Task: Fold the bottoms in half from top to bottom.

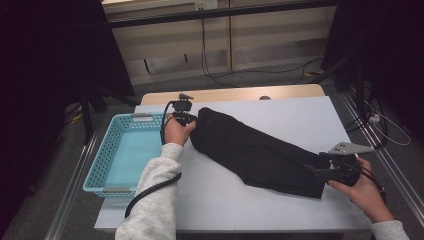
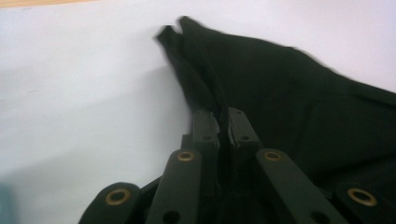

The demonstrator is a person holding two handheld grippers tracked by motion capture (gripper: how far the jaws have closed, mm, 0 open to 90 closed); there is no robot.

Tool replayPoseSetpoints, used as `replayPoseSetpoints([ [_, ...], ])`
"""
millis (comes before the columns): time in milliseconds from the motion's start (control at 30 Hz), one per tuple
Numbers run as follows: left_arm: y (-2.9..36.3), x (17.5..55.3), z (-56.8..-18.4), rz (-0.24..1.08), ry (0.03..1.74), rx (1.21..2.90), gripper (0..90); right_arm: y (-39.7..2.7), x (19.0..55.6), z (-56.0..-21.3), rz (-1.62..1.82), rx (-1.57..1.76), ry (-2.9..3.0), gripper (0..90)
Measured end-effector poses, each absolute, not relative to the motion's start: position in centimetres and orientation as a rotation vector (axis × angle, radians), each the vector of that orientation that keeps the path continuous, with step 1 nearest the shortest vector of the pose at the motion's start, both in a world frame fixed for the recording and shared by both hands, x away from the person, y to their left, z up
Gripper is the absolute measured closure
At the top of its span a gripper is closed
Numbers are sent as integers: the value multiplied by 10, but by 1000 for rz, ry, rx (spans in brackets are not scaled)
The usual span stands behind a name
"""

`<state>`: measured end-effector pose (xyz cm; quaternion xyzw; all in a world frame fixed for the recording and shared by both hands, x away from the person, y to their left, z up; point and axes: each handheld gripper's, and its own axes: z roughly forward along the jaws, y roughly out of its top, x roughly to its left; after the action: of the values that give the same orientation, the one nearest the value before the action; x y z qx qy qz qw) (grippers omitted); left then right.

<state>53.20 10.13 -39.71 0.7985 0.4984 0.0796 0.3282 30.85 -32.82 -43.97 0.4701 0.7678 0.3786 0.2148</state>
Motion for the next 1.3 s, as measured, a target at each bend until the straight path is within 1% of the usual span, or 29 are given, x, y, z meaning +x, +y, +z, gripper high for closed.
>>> replayPoseSetpoints([
  [167,81,515,-394,197,1191,2091,844,-327,309,-440,1049,1299,2135,262],
  [433,38,476,-410,117,970,2124,841,-324,309,-440,1048,1292,2142,261],
  [533,27,463,-417,100,901,2144,831,-323,309,-441,1048,1290,2144,260],
  [633,22,452,-424,73,836,2156,794,-322,309,-441,1040,1295,2147,260],
  [667,22,449,-425,75,829,2148,746,-322,309,-442,1039,1292,2147,260],
  [700,22,446,-425,40,822,2148,669,-321,310,-442,1040,1293,2150,259],
  [733,22,443,-424,18,811,2161,687,-321,310,-442,1040,1290,2150,258],
  [767,23,442,-423,24,803,2176,657,-320,310,-442,1040,1294,2147,256],
  [800,25,441,-420,46,805,2176,604,-320,310,-442,1042,1295,2148,256],
  [867,32,443,-416,100,840,2124,438,-318,312,-442,1039,1293,2148,255],
  [933,41,446,-415,109,850,2122,401,-315,313,-442,1041,1289,2150,253],
  [1033,52,450,-414,130,878,2090,289,-311,315,-442,1044,1279,2157,251],
  [1167,64,453,-413,195,901,2068,238,-303,322,-441,1063,1281,2152,226],
  [1200,67,453,-414,200,915,2073,218,-301,325,-441,1066,1282,2151,215],
  [1300,74,453,-416,208,938,2076,197,-292,331,-440,1063,1280,2154,198],
])
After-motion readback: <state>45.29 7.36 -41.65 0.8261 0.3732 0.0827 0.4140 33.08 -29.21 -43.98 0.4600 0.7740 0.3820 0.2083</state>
